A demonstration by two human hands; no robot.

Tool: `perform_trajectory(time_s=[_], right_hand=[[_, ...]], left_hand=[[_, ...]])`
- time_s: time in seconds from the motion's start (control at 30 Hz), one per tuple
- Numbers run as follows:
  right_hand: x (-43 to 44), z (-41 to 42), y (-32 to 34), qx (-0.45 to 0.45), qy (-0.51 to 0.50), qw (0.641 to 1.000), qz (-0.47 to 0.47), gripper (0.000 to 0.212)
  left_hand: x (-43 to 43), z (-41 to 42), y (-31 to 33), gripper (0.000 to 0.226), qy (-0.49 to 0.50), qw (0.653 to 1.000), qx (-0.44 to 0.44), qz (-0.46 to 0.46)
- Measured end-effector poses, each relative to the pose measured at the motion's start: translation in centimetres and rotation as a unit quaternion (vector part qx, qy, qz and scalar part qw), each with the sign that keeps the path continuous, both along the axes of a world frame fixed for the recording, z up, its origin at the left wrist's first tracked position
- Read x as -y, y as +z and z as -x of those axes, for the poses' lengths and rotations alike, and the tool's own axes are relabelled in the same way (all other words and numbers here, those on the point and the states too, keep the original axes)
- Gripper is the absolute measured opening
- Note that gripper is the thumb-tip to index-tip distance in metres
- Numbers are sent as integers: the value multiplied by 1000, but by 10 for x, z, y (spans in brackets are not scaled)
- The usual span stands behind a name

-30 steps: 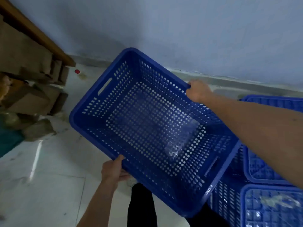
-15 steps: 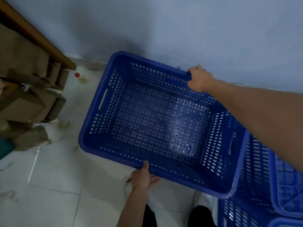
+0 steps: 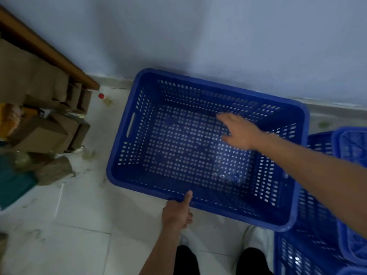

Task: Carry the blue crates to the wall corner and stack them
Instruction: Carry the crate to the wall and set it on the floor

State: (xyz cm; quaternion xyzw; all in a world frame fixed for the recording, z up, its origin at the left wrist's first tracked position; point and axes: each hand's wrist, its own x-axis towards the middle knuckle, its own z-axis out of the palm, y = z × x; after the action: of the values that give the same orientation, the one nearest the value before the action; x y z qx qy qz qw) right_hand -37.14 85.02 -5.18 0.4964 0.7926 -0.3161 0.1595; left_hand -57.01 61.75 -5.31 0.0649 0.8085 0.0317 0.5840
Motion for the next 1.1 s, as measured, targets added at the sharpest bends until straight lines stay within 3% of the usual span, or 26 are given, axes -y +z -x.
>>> perform_trajectory(time_s=[0.07,0.13,0.23,0.3,0.43,0.53,0.6,0.7,0.93,1.1], right_hand=[[58,-3,1,-8,32,997,69,72],[114,-4,1,-14,53,991,123,67],[186,-4,-1,-12,66,983,169,62],[220,-3,-6,10,80,985,154,63],[234,-12,-17,87,126,983,98,64],[228,-12,-19,134,219,964,66,65],[231,-8,-18,144,246,957,51,63],[227,-9,-15,145,227,962,35,58],[187,-16,-6,137,224,965,-15,53],[157,-18,-6,117,234,964,-55,35]], left_hand=[[-7,7,9,73,-130,991,-13,17],[-10,13,13,74,-274,961,-26,26],[-16,22,19,62,-484,867,-120,-18],[-19,30,20,51,-550,811,-180,-88],[-24,45,7,66,-675,695,-184,-167],[-24,58,-4,75,-703,693,-127,-97],[-21,61,-7,81,-718,680,-140,-51],[-23,57,-8,83,-731,662,-158,-37],[-42,51,-9,79,-723,661,-197,-40],[-67,52,-6,71,-728,651,-213,-30]])
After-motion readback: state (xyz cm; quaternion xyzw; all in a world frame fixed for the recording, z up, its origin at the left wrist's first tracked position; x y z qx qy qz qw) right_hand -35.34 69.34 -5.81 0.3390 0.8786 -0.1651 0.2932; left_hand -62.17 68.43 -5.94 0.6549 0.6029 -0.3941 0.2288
